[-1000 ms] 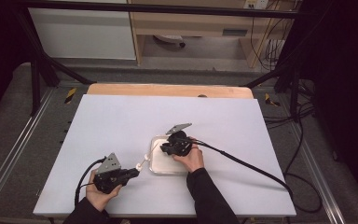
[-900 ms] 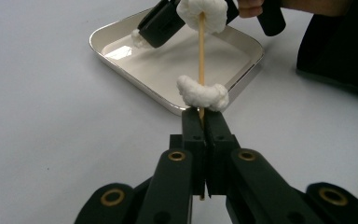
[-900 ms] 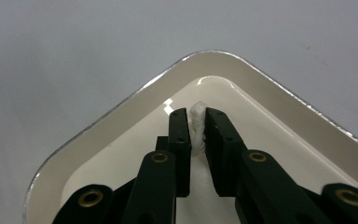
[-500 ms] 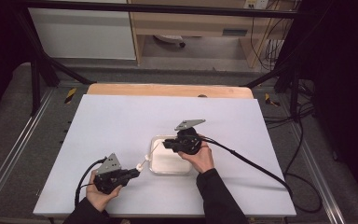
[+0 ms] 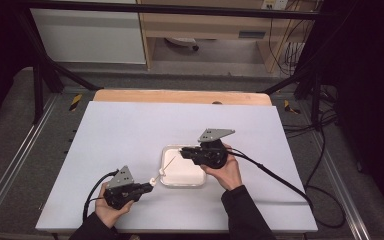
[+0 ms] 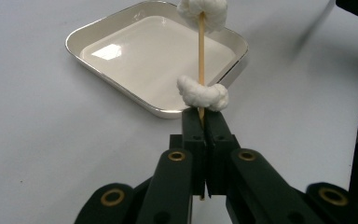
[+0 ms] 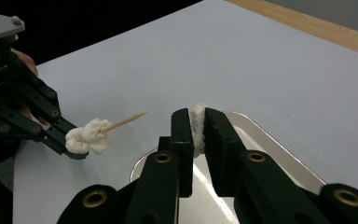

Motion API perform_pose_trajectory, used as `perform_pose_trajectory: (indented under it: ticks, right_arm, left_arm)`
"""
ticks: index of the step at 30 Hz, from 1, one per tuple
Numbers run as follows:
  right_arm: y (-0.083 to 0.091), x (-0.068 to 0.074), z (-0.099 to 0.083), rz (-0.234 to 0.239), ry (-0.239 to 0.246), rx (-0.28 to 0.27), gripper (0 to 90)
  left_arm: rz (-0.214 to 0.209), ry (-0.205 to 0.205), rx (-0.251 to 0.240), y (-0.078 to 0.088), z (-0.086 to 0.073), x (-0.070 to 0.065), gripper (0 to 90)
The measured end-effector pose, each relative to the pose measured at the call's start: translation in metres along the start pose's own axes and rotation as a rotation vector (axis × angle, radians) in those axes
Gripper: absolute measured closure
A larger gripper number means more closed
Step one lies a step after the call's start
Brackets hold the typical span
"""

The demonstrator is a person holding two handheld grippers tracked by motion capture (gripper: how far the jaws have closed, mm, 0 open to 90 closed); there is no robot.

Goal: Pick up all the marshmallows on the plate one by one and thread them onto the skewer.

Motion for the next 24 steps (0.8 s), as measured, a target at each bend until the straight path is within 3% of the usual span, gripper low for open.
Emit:
perform_pose_trajectory:
  ticks: [11,24]
  right_arm:
    - [-0.003,0.003,-0.006,-0.012,0.051,0.033,82.8]
    - [-0.004,0.003,-0.009,-0.022,0.07,0.045,83.3]
  left_arm:
    - [-0.006,0.003,0.042,-0.011,0.0,-0.003,88.8]
    - [-0.003,0.026,0.064,-0.015,-0.002,-0.002,88.9]
Point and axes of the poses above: each handheld gripper's, and its own axes: y roughly backward along the jaws, z roughly out of its top, x roughly to its left, the point moved 7 cm from there along -y, roughly forward along the jaws, and after that the axes turned 1 degree about -z, right-handed, at the moved point
